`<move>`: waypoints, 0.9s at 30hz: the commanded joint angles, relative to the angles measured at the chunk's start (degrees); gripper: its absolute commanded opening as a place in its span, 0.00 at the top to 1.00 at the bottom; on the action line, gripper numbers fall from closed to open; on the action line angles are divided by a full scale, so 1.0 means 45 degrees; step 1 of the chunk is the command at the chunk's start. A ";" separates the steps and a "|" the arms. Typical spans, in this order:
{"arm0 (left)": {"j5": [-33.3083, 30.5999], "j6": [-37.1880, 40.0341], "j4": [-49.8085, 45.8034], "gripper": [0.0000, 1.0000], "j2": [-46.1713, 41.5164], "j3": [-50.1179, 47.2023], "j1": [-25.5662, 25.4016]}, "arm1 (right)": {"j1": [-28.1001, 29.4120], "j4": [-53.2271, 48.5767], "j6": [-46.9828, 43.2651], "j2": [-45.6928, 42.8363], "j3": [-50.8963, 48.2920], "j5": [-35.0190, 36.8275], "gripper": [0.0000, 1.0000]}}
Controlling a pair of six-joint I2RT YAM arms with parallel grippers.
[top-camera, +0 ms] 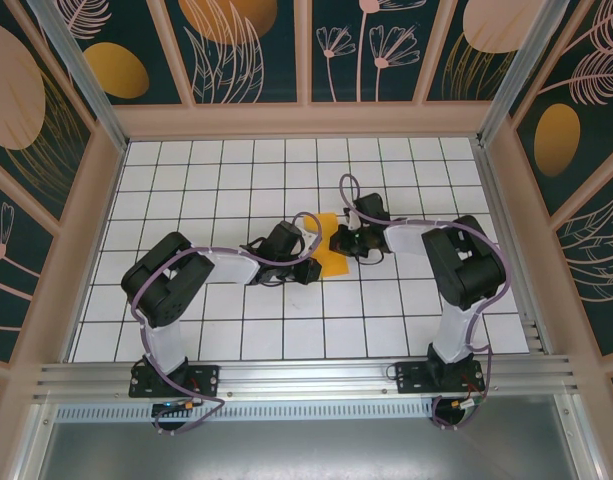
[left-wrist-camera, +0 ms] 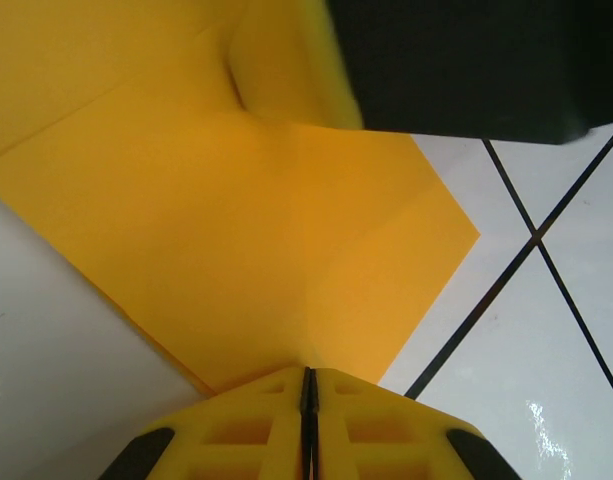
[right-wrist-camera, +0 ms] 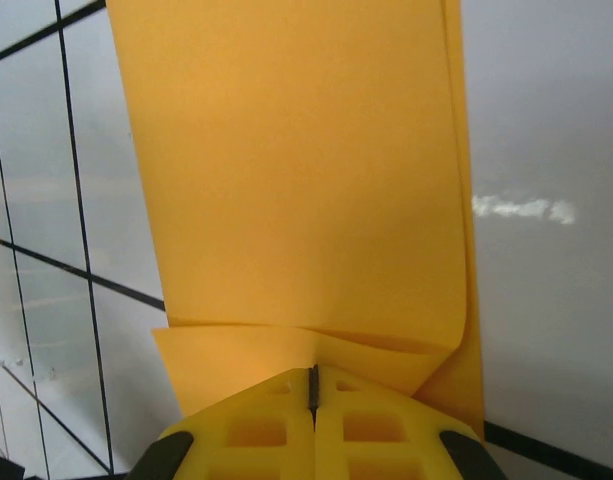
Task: Fold a paper plane with a square sheet of paper (fold left side to right side)
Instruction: Fold the triangle a second time at the center of the table.
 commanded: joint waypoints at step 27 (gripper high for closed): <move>0.1013 0.0379 -0.1686 0.80 0.0699 0.1790 -0.0112 | -0.0107 -0.0974 -0.0216 0.0279 -0.0237 0.0470 1.00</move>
